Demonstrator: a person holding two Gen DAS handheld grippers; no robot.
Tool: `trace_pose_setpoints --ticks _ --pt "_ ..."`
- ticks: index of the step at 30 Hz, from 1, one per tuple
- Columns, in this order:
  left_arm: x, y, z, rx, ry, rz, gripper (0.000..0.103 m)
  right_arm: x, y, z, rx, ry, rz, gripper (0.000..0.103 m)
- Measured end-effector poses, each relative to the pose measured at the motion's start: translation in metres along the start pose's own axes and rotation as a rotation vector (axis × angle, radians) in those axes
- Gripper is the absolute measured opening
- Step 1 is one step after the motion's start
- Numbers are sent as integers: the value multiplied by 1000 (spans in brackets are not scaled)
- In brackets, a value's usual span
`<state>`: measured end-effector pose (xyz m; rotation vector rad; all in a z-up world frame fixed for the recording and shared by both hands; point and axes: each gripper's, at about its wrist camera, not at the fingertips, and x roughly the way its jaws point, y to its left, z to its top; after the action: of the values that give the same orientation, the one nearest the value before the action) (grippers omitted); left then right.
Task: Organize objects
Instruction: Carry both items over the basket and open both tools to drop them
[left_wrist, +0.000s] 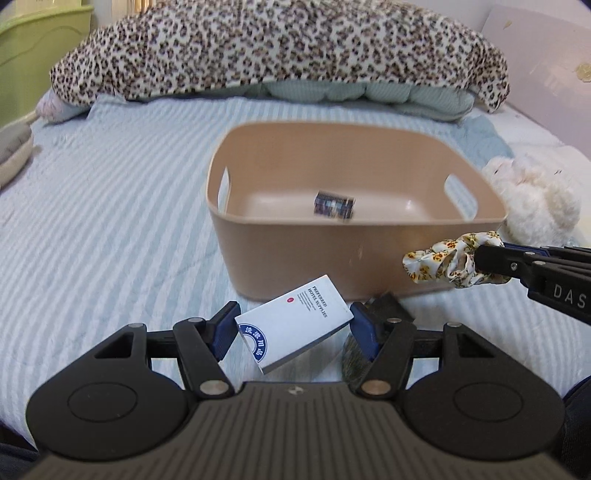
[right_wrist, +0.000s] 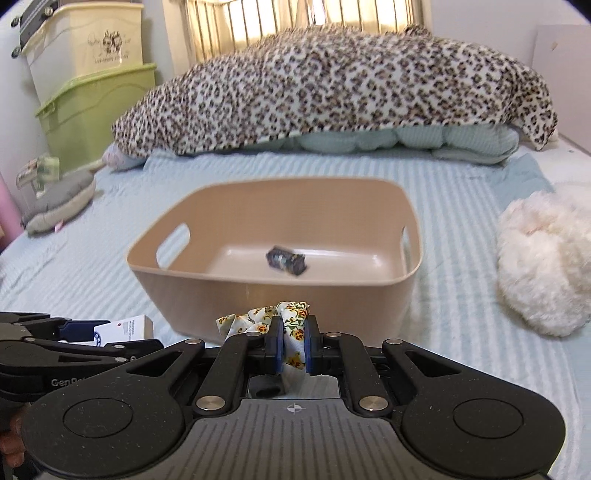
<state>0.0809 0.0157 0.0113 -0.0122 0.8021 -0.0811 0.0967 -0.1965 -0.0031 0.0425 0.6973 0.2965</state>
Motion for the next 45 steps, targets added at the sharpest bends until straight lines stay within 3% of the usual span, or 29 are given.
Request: trace_pose_setpoints --ticks 11,21,25,33,41,43,45 --pt "-22 -11 46 19 -127 1 66 -30 -17 37 34 -165 -15 10" --pt "14 -31 85 66 -178 43 66 -9 -31 71 43 -230 -26 10" --pt "47 -37 93 69 -141 47 66 13 -35 73 49 -201 -36 10" --pt "113 -41 88 96 -29 61 66 68 -41 55 37 -61 -61 10" --pt "135 -32 78 55 39 83 67 98 -41 41 29 53 -66 12" --pt "131 -30 79 44 37 86 68 95 -38 43 21 54 -70 17" --pt "123 -29 82 38 29 91 72 90 -37 45 22 47 -72 35"
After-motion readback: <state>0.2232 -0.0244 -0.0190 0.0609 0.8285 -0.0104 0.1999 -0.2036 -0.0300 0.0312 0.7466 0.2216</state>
